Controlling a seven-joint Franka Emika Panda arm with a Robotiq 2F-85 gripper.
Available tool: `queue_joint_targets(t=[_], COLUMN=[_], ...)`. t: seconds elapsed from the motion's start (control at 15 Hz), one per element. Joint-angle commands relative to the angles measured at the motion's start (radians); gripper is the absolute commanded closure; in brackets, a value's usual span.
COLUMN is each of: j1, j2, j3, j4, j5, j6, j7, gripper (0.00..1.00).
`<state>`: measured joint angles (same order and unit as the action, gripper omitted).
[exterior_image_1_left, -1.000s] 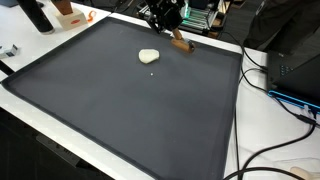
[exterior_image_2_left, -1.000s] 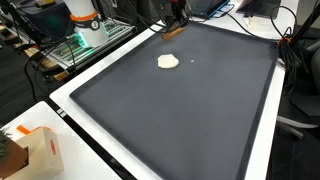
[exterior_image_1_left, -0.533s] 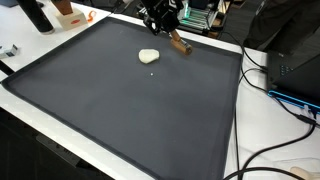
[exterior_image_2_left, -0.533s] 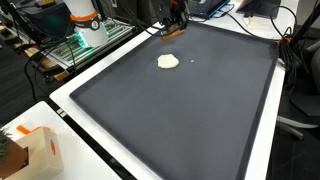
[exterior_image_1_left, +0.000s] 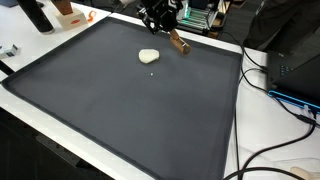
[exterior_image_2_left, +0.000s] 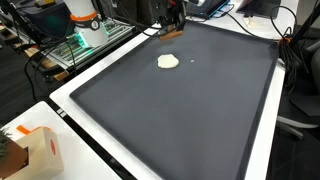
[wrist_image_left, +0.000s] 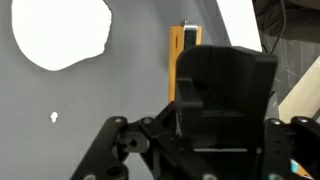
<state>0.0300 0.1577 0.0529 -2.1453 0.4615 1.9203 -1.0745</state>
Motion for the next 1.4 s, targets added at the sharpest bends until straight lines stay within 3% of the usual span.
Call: queue_joint_targets(t=[0.0, 1.33], j1=[-0.012, -0.053], j2=[0.006, 0.051], j3=[0.004, 0.003], j4=[0.019, 0.020], j5=[-0.036, -0.030], j6=[-0.041, -0.028], j7=[0.055, 0.073], gripper=[0.81, 0.81])
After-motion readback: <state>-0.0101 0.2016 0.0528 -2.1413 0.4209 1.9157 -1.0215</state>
